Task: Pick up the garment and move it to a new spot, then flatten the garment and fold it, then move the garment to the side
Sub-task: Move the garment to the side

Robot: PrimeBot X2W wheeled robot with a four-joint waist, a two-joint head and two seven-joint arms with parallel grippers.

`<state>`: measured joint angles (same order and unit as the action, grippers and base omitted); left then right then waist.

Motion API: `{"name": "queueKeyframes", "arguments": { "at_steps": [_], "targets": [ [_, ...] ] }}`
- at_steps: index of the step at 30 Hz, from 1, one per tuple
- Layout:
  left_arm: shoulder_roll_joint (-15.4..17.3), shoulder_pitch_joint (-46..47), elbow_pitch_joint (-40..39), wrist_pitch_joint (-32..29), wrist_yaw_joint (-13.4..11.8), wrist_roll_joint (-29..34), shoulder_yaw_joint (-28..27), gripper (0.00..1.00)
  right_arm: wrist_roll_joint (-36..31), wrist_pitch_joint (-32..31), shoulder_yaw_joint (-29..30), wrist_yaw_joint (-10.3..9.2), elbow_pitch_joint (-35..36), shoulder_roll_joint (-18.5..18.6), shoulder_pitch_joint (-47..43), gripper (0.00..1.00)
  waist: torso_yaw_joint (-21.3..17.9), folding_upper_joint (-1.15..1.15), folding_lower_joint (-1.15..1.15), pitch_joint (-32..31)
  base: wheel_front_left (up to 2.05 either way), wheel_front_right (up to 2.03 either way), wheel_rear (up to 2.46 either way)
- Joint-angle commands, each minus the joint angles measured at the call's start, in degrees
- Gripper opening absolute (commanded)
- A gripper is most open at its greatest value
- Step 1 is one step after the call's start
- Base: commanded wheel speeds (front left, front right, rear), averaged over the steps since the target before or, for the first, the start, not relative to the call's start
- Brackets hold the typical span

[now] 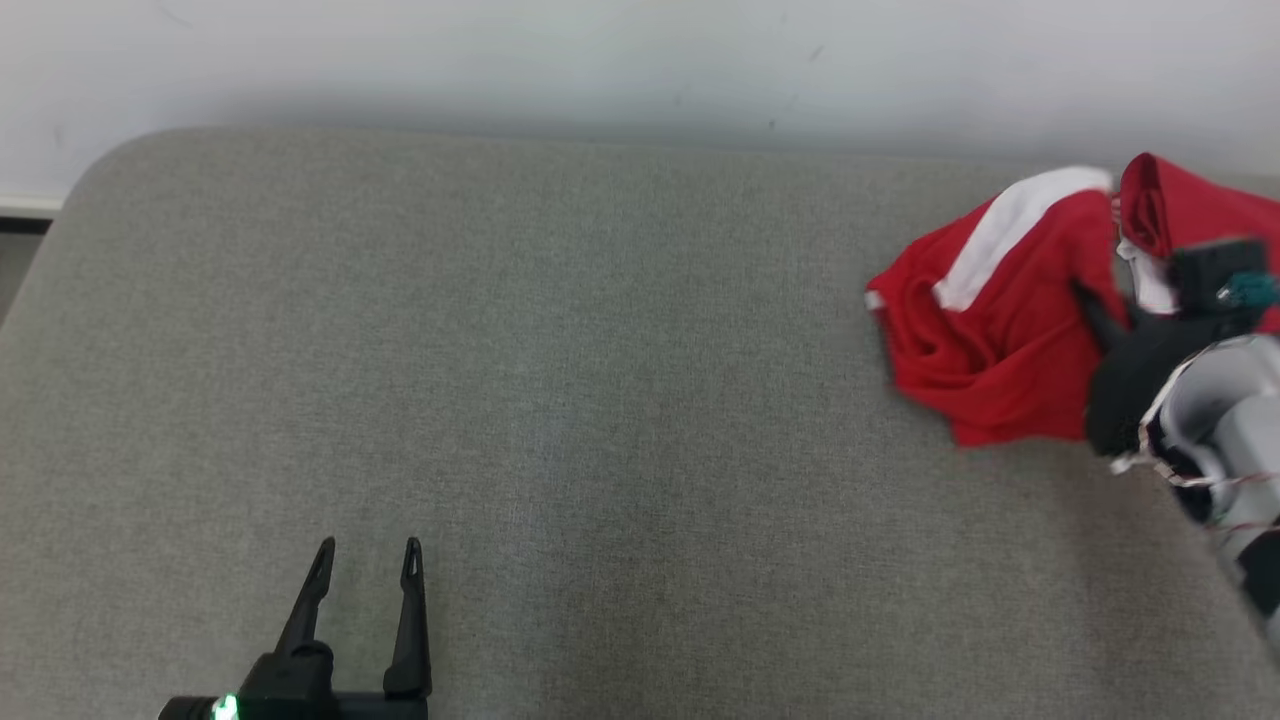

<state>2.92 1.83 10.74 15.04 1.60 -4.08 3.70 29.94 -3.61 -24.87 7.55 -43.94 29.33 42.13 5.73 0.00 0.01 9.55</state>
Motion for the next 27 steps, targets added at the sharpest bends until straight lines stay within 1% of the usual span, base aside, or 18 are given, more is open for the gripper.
{"name": "queueKeyframes", "arguments": {
  "at_steps": [1,4,5,10,14,18,27],
  "targets": [
    [-0.1,1.0,-0.1,0.1,0.3,-0.1,0.1,1.00,0.9,-0.6,-0.7,-0.18,0.3,1.7,1.4,0.00,0.1,0.00,-0.01,2.1,0.00,0.00,0.00],
    [-0.1,2.4,-0.2,0.1,0.7,0.3,0.3,1.00,1.8,-2.2,-2.3,-0.18,0.6,5.7,4.5,0.00,0.2,0.00,-0.01,4.5,0.00,0.00,0.00],
    [-0.1,3.1,-0.3,0.1,0.8,0.5,0.5,1.00,2.5,-3.0,-3.2,-0.18,0.5,8.2,6.5,0.00,0.2,0.00,-0.01,6.1,0.00,0.00,0.00],
    [0.1,5.2,-0.9,0.1,1.8,1.6,0.4,1.00,3.8,-4.2,-5.3,-0.18,-0.5,13.8,11.6,0.00,-0.2,0.00,-0.01,9.9,0.00,0.00,0.00],
    [0.6,6.8,-1.9,0.1,2.4,2.2,0.2,1.00,3.8,-4.2,-6.4,-0.18,-2.8,16.6,15.6,0.00,-0.5,0.00,-0.01,12.5,0.00,0.00,0.00],
    [1.2,8.0,-4.1,0.1,2.8,2.9,0.2,1.00,1.7,-4.2,-7.4,-0.18,-5.0,18.4,19.6,0.00,-0.7,0.00,-0.01,14.8,0.00,0.00,0.00],
    [2.0,8.8,-10.0,0.1,2.6,3.9,0.0,1.00,-1.5,-2.9,-8.8,-0.18,-7.0,22.9,25.8,0.00,-2.6,0.00,-0.01,19.1,0.00,0.00,0.00]
  ]
}}
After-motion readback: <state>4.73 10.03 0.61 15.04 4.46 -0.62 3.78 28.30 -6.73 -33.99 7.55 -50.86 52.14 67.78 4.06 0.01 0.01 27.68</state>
